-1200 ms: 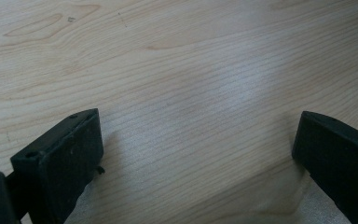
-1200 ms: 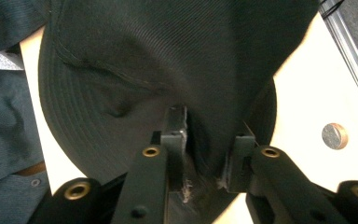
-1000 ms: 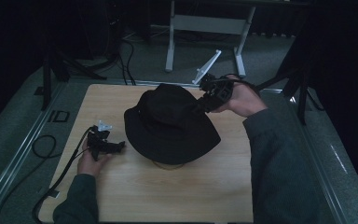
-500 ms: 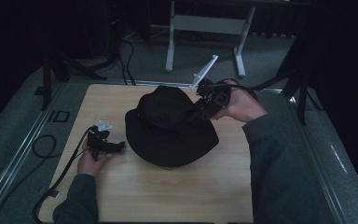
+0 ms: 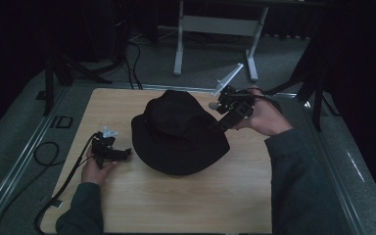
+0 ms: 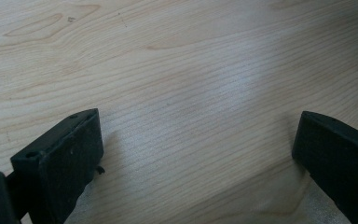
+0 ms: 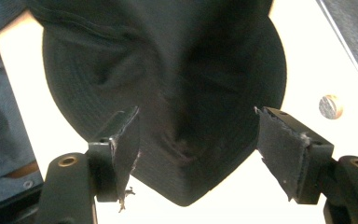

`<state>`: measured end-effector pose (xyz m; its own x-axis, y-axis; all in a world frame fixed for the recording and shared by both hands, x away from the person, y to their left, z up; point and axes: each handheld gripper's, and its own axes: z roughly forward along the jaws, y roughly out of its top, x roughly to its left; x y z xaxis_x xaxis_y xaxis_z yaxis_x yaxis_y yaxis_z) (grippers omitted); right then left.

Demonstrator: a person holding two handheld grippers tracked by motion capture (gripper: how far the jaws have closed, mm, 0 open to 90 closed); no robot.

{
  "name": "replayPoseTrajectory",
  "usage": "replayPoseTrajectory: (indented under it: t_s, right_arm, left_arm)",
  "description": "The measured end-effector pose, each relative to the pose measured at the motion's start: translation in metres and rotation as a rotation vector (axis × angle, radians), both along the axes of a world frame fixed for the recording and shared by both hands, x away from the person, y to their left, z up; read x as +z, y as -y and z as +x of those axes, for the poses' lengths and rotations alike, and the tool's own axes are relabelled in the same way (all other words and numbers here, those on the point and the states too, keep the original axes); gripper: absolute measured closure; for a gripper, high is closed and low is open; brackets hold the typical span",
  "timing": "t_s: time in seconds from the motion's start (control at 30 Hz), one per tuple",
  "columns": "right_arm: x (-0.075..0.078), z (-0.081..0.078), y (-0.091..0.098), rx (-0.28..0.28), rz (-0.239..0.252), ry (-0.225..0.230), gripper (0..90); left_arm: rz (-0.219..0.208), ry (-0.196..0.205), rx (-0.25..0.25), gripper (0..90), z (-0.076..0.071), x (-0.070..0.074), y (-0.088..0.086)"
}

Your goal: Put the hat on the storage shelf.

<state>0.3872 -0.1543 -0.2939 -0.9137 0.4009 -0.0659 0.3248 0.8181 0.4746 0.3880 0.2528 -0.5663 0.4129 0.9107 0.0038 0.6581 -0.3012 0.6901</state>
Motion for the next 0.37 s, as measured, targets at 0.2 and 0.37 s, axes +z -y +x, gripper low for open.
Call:
replayPoseTrajectory:
  t_s: [0.2,0.37]
  right_arm:
    - [-0.006,-0.004,0.017,-0.042,0.041,0.042,29.7]
    - [-0.015,-0.013,0.031,-0.092,0.071,0.081,29.7]
  left_arm:
    - [-0.001,0.001,0.001,2.0,0.0,0.0,0.0]
    - [-0.001,0.001,0.001,2.0,0.0,0.0,0.0]
